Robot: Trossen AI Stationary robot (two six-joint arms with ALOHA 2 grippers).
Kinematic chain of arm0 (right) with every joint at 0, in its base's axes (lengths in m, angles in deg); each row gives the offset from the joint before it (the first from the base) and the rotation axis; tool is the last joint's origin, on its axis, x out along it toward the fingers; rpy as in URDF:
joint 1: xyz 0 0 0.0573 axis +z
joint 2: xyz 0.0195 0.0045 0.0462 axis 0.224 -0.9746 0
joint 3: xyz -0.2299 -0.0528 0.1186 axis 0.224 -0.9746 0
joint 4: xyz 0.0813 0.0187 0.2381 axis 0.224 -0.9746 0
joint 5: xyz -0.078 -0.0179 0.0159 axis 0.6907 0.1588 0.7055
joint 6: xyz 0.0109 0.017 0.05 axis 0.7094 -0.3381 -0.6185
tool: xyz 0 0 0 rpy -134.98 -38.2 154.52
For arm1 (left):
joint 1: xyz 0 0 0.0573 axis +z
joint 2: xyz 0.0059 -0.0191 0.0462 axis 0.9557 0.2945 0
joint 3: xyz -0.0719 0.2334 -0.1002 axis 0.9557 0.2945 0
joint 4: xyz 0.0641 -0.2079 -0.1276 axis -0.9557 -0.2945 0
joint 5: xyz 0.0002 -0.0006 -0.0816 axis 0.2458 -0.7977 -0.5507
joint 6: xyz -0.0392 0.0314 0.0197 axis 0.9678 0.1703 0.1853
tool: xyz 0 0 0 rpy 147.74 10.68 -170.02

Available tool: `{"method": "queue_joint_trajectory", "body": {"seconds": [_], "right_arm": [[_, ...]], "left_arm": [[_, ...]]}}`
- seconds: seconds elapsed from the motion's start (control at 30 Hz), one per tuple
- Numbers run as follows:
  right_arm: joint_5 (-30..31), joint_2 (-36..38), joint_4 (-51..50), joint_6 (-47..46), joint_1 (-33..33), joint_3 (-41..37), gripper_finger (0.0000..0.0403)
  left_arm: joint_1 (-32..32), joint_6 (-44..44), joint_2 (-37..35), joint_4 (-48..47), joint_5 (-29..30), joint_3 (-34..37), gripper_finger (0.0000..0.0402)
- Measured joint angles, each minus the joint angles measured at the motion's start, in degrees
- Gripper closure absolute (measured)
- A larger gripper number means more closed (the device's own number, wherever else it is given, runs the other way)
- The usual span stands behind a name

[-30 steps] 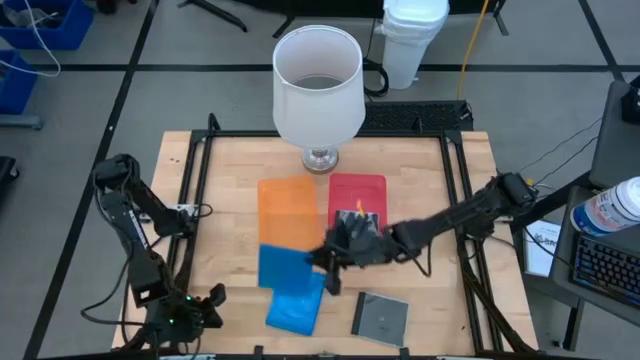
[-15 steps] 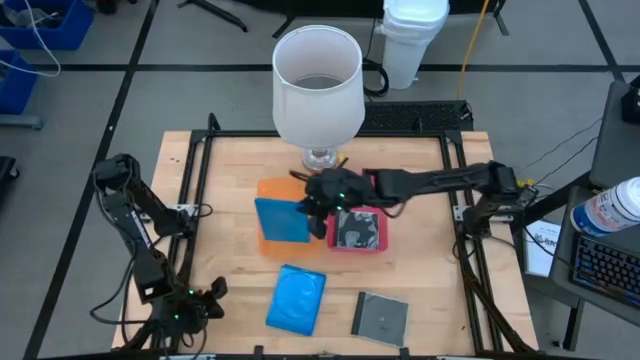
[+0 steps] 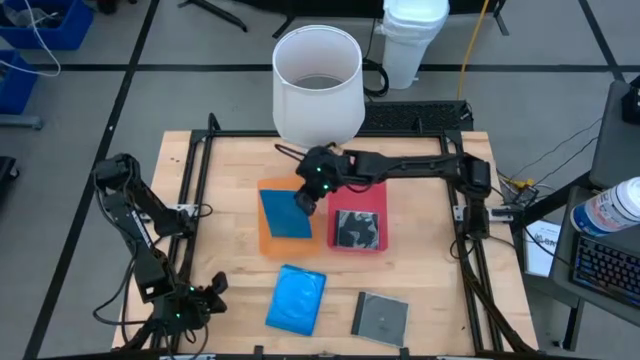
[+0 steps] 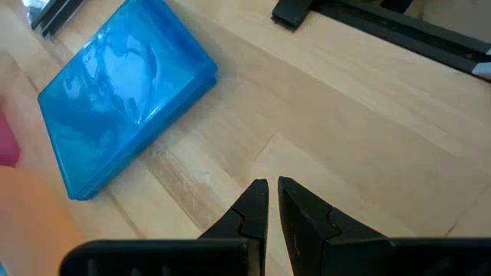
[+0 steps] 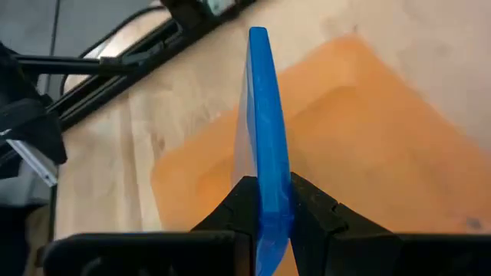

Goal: Pick & place jewel cases by type
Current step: Put the blue CD case into the orange bin

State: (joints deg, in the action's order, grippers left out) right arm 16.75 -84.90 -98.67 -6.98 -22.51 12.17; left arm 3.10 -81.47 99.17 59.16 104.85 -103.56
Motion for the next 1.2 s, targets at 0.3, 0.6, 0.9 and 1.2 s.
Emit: {"method": "queue_joint_trajectory", "body": {"seconds": [0.3,0.6,0.9,1.2], "right_arm": [[-4.31,-1.95,-0.37,-4.98,-1.42,-0.04,0.0362],[-5.61,-1.96,-0.42,-3.61,-1.24,-0.07,0.0360],[-5.57,-2.03,3.97,-2.04,-0.83,-2.95,0.0358],[-4.20,-1.95,9.65,3.26,-0.83,-7.17,0.0358]], "left_arm": [[0.00,-0.17,0.00,-0.95,0.92,0.00,0.0360],[0.00,-0.89,0.00,-1.19,0.93,0.00,0.0360],[0.00,-0.97,0.00,-1.17,0.93,0.00,0.0360],[0.00,-0.68,0.00,-1.15,0.95,0.00,0.0360]]}}
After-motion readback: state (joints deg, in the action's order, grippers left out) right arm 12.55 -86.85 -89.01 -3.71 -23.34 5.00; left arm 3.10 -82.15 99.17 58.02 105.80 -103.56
